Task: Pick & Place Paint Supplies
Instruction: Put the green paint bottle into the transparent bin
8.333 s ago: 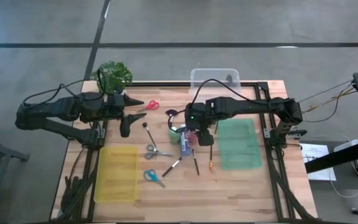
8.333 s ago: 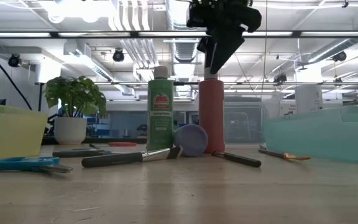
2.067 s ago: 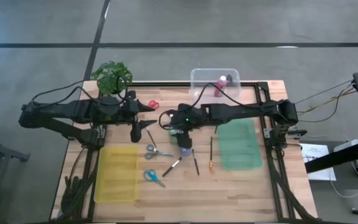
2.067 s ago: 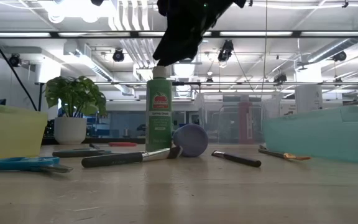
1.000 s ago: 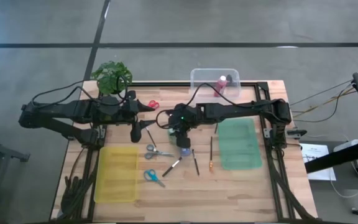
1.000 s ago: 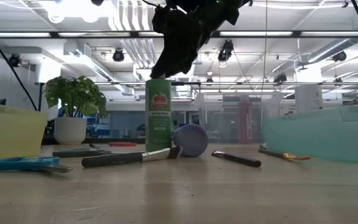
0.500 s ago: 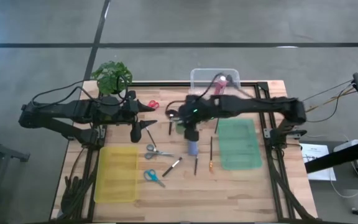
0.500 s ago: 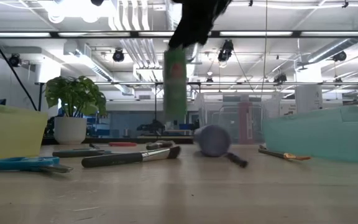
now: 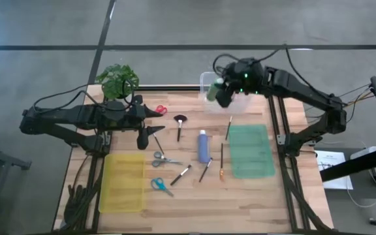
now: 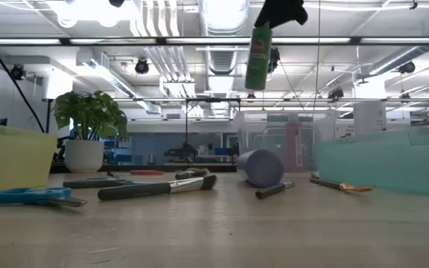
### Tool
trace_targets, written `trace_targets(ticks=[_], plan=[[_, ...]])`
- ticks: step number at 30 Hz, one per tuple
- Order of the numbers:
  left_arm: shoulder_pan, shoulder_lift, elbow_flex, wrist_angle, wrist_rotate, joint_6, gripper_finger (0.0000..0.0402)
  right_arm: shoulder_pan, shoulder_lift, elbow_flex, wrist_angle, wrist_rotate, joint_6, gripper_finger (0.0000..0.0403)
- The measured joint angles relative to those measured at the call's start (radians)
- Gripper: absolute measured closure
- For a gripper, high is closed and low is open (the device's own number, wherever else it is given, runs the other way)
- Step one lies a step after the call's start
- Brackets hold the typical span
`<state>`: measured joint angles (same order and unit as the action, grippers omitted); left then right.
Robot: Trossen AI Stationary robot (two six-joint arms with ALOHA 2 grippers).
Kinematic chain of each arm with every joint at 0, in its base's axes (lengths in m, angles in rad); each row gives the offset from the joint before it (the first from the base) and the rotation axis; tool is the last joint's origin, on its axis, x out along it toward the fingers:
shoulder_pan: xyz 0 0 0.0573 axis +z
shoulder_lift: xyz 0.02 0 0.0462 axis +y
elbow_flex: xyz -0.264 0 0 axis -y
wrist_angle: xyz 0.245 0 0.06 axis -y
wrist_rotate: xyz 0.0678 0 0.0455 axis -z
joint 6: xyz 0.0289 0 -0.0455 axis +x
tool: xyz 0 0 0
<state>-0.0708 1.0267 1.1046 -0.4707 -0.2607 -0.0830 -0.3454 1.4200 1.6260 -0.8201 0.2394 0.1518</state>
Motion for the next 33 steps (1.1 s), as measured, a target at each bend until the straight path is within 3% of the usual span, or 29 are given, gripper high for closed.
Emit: trace_targets(ticks=[8, 19, 33], plan=[[0.000, 0.001, 0.000, 0.001, 0.000, -0.003, 0.0167, -0.124, 0.103, 0.001, 0.013, -0.007, -0.066, 0.0288], [0.000, 0.001, 0.000, 0.001, 0.000, -0.004, 0.0167, -0.279, 0.234, -0.006, 0.066, -0.102, -0.088, 0.0288], [0.000, 0.001, 0.000, 0.001, -0.001, -0.031, 0.0167, -0.338, 0.299, -0.060, 0.181, -0.140, -0.096, 0.0288]])
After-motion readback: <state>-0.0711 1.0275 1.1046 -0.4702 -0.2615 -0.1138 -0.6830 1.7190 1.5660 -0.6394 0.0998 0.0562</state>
